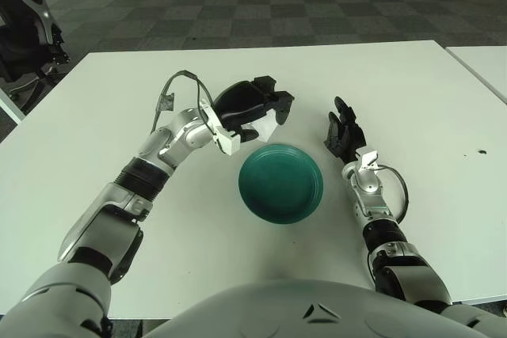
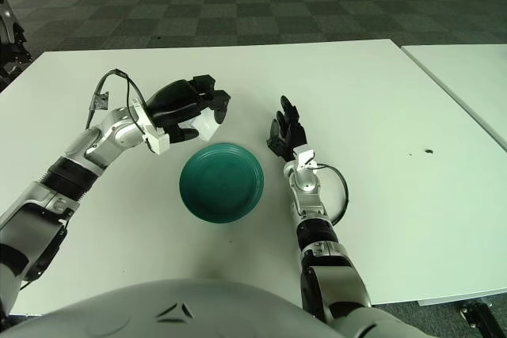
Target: Put the charger into the plate.
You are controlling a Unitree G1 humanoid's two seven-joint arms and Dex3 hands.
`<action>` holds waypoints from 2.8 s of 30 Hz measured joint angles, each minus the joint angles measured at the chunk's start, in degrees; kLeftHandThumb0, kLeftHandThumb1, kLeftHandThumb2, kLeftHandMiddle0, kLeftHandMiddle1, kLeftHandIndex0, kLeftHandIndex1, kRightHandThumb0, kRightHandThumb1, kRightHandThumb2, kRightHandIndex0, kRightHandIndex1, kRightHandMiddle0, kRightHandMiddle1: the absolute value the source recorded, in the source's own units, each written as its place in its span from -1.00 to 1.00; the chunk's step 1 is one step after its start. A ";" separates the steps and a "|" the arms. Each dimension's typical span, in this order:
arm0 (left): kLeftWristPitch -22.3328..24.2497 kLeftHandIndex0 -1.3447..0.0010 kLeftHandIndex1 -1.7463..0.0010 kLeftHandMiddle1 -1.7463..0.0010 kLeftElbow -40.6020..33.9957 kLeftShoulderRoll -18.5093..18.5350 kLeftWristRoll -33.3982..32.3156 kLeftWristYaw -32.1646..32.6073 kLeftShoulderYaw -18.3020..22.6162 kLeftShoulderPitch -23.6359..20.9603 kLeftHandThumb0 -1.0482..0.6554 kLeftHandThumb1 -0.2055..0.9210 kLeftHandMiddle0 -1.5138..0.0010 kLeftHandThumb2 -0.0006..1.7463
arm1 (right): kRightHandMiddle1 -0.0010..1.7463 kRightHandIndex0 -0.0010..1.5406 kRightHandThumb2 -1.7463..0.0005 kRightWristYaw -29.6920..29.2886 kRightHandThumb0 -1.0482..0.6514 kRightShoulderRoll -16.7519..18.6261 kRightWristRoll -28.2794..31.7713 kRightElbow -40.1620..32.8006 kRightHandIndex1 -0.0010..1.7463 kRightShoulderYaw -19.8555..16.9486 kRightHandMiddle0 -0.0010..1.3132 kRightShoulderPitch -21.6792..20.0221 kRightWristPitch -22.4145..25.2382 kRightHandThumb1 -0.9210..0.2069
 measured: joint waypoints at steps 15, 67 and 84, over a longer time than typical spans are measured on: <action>-2.64 0.21 -1.00 -1.00 -4.78 -0.51 -2.68 -7.63 -1.10 1.88 0.23 -0.42 0.01 0.77 | -0.86 -0.74 -0.01 1.32 -0.82 0.00 -0.07 0.99 -0.99 -0.29 -1.00 -0.41 -0.91 -1.00; -1.41 1.00 0.82 0.93 -10.25 0.57 -0.47 -24.65 -6.60 5.96 -0.99 1.00 0.93 -0.04 | -0.63 -0.69 -0.10 -10.05 -0.60 2.96 -1.08 4.61 -1.00 -1.83 -1.00 -2.00 -6.03 -1.00; -1.39 1.00 1.00 1.00 -13.67 1.58 0.40 -25.39 -6.43 5.95 -1.00 1.00 1.00 -0.06 | -0.99 -0.92 -0.26 -9.57 -0.75 4.91 -1.64 8.15 -1.00 -2.02 -1.00 -4.07 -7.64 -1.00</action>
